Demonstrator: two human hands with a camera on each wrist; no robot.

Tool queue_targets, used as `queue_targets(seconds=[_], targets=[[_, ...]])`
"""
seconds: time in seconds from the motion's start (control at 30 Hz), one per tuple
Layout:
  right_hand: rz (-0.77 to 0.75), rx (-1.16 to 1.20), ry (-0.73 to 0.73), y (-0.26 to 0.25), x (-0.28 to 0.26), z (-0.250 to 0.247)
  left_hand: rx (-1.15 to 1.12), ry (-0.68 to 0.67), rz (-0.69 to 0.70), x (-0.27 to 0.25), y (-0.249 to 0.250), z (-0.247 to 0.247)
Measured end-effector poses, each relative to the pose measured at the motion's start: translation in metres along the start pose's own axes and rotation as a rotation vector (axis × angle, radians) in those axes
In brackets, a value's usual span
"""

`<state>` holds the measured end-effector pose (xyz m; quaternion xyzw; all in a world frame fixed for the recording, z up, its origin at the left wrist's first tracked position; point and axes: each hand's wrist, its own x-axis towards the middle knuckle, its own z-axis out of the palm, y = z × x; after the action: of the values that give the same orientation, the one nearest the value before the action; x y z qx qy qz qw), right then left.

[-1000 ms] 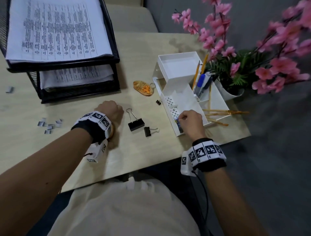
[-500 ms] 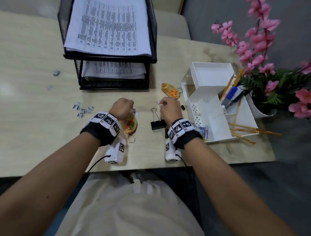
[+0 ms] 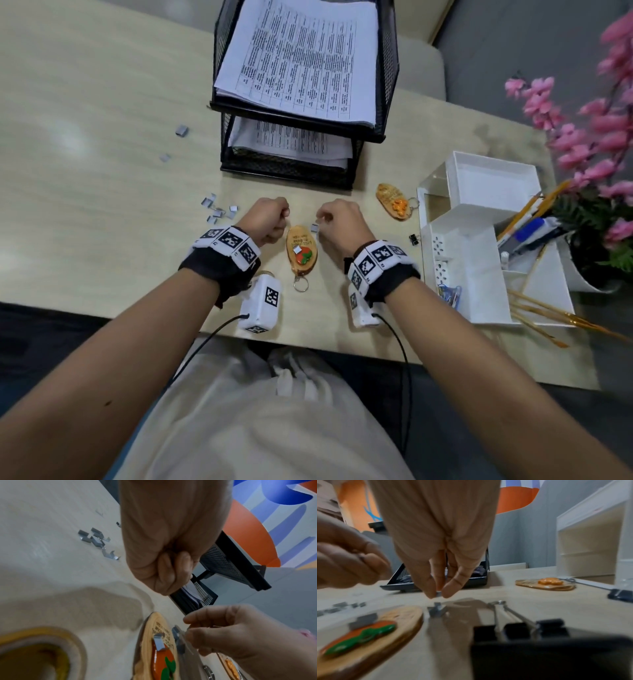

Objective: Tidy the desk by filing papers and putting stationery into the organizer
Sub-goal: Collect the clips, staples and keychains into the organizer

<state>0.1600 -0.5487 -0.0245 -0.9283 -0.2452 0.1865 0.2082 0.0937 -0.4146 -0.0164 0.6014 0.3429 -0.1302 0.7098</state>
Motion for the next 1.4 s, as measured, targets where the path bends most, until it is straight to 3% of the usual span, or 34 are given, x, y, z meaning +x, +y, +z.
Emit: queue_targets(seconds=[0.23,0.37,0.43,0.57,0.67,0.73,0.8,0.9,1.0,1.17,1.3,1.4], targets=[[0.119,-0.11,-0.035,-0.011,-0.007,0.011,-0.145,0.035,-0.058,0.001,-0.005,-0.006],[0.222,0.101,0.025,-0.011,-0.004,0.005,-0.222,0.052,-0.088,0.003,-0.009,-0.009],[0.178,0.227,0.062,-0.019,-0.001,-0.002,-0.291,0.034,-0.096,0.003,-0.01,-0.009],[-0.019,0.36,-0.059,-0.046,-0.003,-0.018,-0.425,0.007,-0.088,0.004,-0.011,-0.002],[-0.029,0.381,0.001,-0.049,0.002,-0.021,-0.476,-0.004,-0.106,0.005,-0.012,-0.007],[0.007,0.328,0.041,-0.04,0.012,-0.019,-0.462,-0.013,-0.127,0.005,-0.013,-0.015],[0.034,0.2,-0.013,-0.03,0.017,-0.013,-0.448,-0.006,-0.14,0.004,-0.012,-0.026],[-0.043,-0.081,-0.142,-0.02,0.014,0.003,-0.454,0.05,-0.147,0.0,-0.01,-0.048],[-0.108,-0.27,-0.178,-0.021,0.009,0.011,-0.49,0.106,-0.145,-0.004,-0.009,-0.075],[-0.06,-0.148,-0.118,-0.053,0.021,0.015,-0.527,0.23,-0.109,-0.013,-0.014,-0.112],[-0.148,-0.005,-0.095,-0.093,0.032,0.033,-0.559,0.29,-0.111,-0.018,-0.018,-0.136],[-0.238,-0.07,-0.167,-0.117,0.039,0.05,-0.587,0.319,-0.108,-0.022,-0.019,-0.153]])
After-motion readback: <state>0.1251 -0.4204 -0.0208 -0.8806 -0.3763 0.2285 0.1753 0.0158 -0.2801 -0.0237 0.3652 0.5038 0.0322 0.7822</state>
